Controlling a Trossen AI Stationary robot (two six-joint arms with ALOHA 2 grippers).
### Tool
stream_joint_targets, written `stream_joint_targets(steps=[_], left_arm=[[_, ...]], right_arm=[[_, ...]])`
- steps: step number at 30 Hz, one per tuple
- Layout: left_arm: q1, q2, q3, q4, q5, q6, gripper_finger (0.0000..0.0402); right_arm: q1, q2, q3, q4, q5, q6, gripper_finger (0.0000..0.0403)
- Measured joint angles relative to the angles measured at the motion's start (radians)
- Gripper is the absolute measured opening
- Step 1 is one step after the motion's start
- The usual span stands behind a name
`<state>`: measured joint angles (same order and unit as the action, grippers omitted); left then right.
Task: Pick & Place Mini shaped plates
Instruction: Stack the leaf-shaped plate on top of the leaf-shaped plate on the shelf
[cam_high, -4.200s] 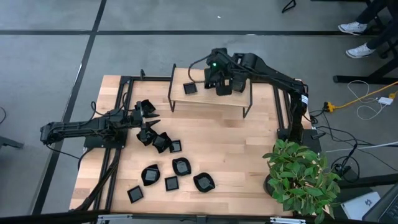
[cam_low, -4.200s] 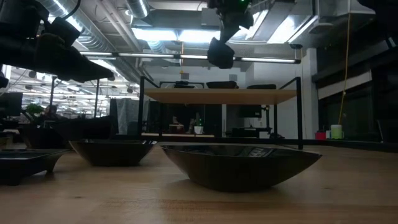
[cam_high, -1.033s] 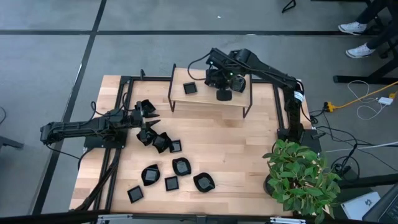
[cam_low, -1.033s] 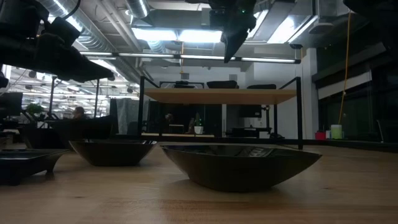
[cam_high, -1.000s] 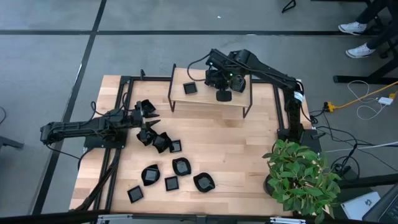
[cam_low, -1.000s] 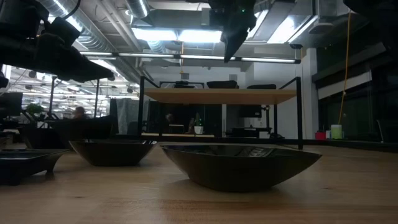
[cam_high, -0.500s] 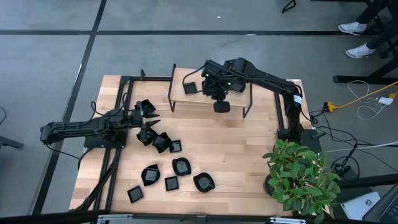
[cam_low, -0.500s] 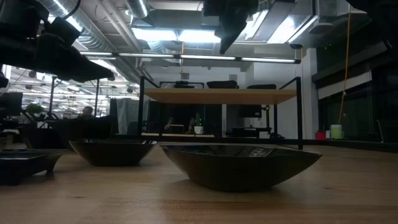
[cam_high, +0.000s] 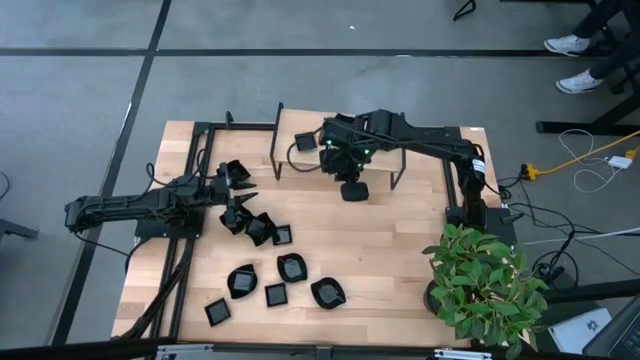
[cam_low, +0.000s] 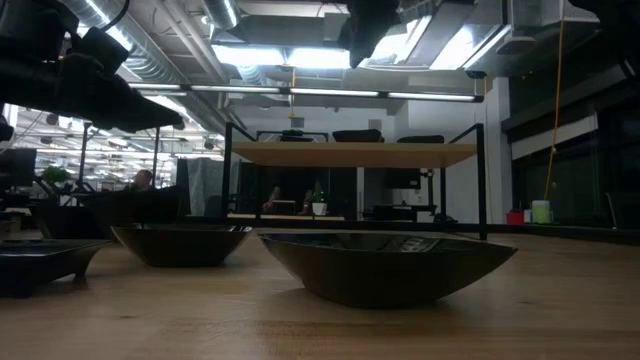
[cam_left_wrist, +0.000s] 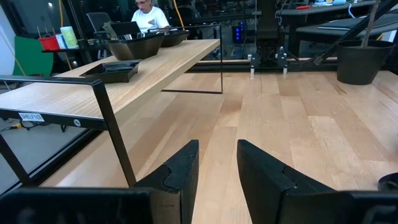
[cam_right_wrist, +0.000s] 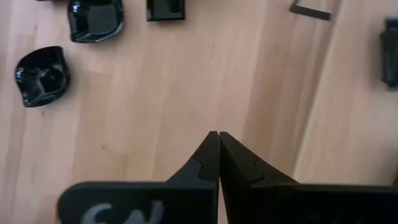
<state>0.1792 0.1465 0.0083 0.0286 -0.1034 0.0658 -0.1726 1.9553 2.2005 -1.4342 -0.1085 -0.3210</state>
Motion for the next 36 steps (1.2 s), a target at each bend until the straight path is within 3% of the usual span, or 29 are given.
stream_joint_targets(steps=[4,10,16,36], left_arm=[[0.000,0.000,0.000,0.000,0.000,0.000,0.0104],[0.000,0.000,0.000,0.000,0.000,0.000,0.0104],[0.000,0.000,0.000,0.000,0.000,0.000,0.0104],[0.000,0.000,0.000,0.000,0.000,0.000,0.0104]], right_arm=[[0.036,0.000,0.000,0.002,0.000,0.064,0.0001],[0.087,0.000,0.000,0.005,-0.016,0.313,0.0001],[0.140,0.000,-0.042,0.027,-0.025,0.315,0.0001],[0.245,0.001,-0.418,0.277,-0.113,0.344,0.0005]])
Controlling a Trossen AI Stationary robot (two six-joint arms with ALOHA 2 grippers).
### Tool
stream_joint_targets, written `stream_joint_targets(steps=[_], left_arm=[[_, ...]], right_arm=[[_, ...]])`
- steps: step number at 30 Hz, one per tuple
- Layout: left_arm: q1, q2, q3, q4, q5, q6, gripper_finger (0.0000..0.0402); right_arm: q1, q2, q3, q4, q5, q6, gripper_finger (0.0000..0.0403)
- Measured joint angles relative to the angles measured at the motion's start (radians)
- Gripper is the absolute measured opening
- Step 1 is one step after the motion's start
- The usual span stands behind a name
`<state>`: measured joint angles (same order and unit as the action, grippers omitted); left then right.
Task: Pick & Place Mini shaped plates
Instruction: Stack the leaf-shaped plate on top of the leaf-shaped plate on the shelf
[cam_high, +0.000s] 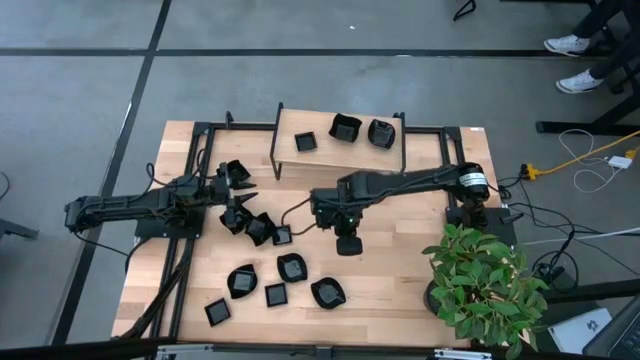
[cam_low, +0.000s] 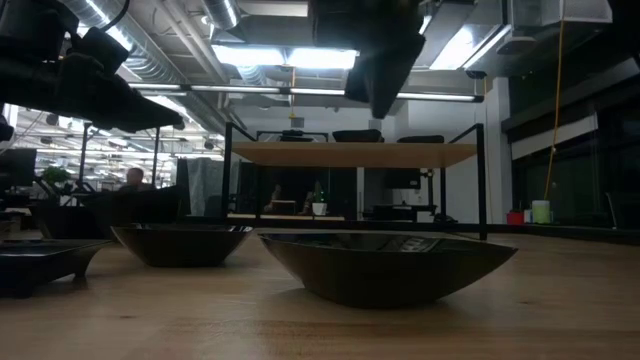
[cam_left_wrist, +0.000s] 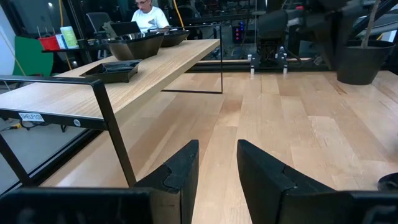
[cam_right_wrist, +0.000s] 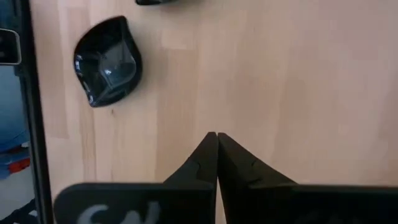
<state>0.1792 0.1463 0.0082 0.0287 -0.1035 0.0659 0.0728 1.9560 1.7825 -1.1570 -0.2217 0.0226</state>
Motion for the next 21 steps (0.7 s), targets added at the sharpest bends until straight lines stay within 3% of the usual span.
stream_joint_targets(steps=[5,13,21], left_arm=[[0.000,0.000,0.000,0.000,0.000,0.000,0.0104],[0.000,0.000,0.000,0.000,0.000,0.000,0.0104],[0.000,0.000,0.000,0.000,0.000,0.000,0.0104]], right_arm=[[0.028,0.000,-0.045,0.093,0.001,-0.034,0.0005],[0.086,-0.002,-0.051,0.111,0.001,-0.330,0.0012],[0.124,-0.002,-0.051,0.128,0.001,-0.345,0.0009]])
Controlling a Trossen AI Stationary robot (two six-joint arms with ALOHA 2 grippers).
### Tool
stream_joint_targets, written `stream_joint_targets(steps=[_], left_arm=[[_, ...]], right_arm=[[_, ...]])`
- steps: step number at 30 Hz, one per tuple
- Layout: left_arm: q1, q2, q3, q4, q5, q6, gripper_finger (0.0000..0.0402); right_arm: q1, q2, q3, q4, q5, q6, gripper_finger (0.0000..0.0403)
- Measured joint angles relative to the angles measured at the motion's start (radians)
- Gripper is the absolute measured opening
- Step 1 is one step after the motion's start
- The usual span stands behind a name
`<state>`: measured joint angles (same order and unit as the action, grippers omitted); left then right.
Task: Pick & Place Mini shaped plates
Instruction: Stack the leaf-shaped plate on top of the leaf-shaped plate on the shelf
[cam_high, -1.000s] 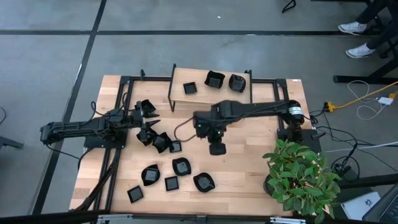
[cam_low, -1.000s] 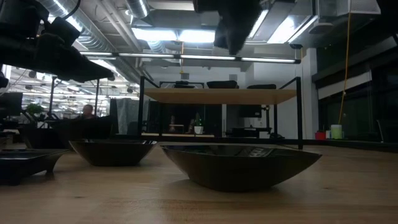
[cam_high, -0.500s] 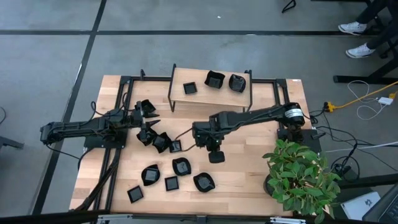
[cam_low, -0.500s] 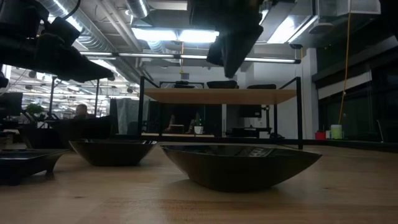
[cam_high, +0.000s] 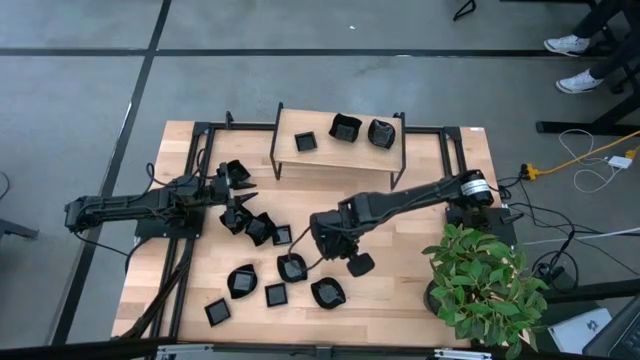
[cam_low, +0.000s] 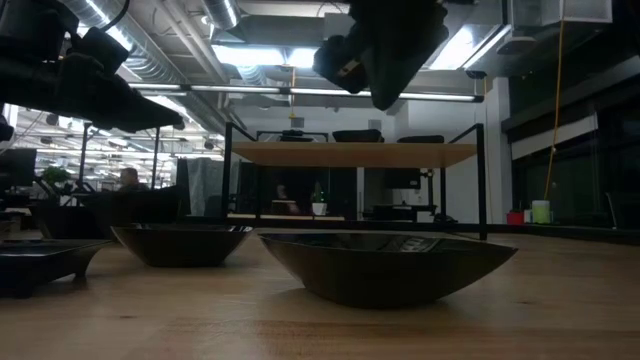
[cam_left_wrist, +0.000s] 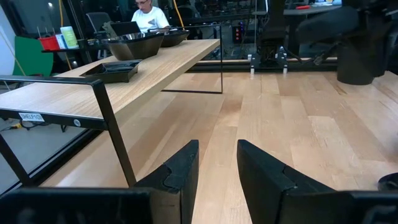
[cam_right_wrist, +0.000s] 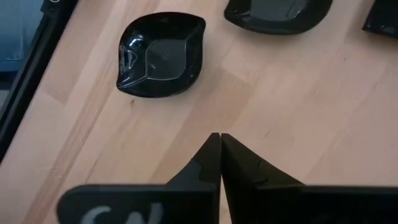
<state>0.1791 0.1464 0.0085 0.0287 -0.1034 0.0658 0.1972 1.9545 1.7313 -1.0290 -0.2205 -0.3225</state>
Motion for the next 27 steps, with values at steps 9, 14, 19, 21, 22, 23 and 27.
stream_joint_targets(steps=[9,14,19,21,22,23,27], left_arm=[[0.000,0.000,0.000,0.000,0.000,0.000,0.0104],[0.000,0.000,0.000,0.000,0.000,0.000,0.0104],[0.000,0.000,0.000,0.000,0.000,0.000,0.0104],[0.000,0.000,0.000,0.000,0.000,0.000,0.0104],[0.000,0.000,0.000,0.000,0.000,0.000,0.0104],[0.000,0.000,0.000,0.000,0.000,0.000,0.0104],[0.000,0.000,0.000,0.000,0.000,0.000,0.0104]], right_arm=[[0.060,0.000,-0.005,0.007,0.007,0.013,0.0024],[0.081,0.000,-0.046,0.043,0.019,0.248,0.0025],[0.091,0.001,-0.115,0.119,0.019,0.242,0.0025],[0.096,0.001,-0.141,0.146,-0.008,0.196,0.0025],[0.100,0.001,-0.148,0.152,-0.021,0.195,0.0025],[0.103,0.001,-0.152,0.154,-0.033,0.210,0.0025],[0.116,0.000,-0.151,0.165,-0.014,0.346,0.0026]])
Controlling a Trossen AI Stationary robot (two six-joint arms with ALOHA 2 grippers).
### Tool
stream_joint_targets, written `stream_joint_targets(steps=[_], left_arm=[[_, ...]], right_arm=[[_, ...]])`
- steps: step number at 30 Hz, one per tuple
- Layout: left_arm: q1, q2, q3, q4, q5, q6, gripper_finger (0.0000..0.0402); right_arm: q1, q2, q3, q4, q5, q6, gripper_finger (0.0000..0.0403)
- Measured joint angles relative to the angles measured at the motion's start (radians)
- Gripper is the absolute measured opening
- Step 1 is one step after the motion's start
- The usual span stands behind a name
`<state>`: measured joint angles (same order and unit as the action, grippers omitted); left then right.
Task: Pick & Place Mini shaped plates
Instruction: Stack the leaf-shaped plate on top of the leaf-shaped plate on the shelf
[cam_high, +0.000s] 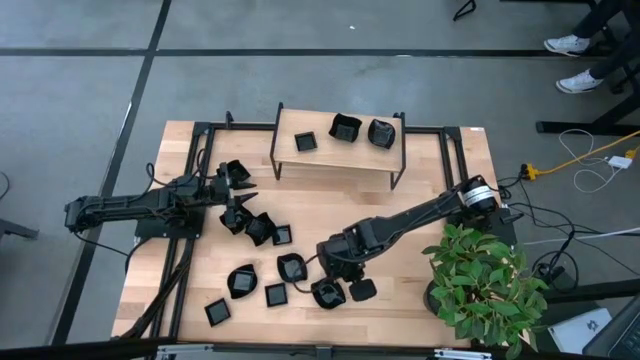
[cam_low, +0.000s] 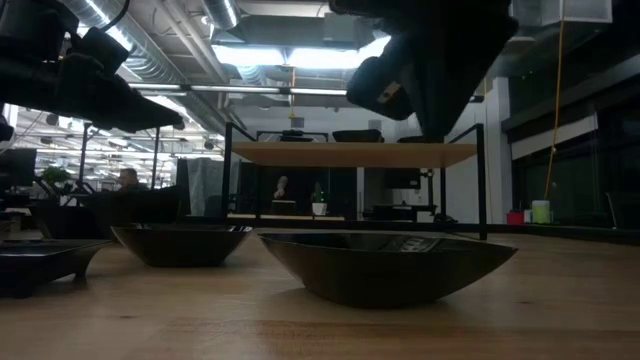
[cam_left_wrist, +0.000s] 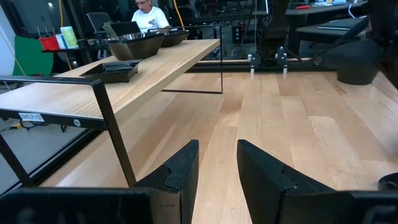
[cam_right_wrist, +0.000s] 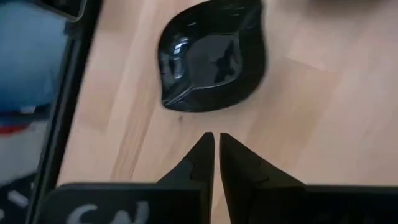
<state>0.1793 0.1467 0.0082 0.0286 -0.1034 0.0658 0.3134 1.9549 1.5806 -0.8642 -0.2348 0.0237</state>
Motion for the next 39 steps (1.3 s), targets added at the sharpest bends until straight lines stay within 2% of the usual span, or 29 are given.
stream_joint_targets(steps=[6,8,21,24,32,39], left_arm=[[0.000,0.000,0.000,0.000,0.000,0.000,0.0104],[0.000,0.000,0.000,0.000,0.000,0.000,0.0104],[0.000,0.000,0.000,0.000,0.000,0.000,0.0104],[0.000,0.000,0.000,0.000,0.000,0.000,0.0104],[0.000,0.000,0.000,0.000,0.000,0.000,0.0104],[0.000,0.000,0.000,0.000,0.000,0.000,0.0104]], right_arm=[[0.012,0.000,0.001,0.023,0.187,0.126,0.0026],[0.020,0.006,0.001,0.028,0.239,0.120,0.0026],[0.106,0.042,0.001,0.041,0.242,0.097,0.0028],[0.125,0.060,0.001,0.064,0.242,0.096,0.0049],[0.143,0.083,0.001,0.137,0.246,0.043,0.0150],[0.135,0.125,0.001,0.205,0.358,0.131,0.0165]])
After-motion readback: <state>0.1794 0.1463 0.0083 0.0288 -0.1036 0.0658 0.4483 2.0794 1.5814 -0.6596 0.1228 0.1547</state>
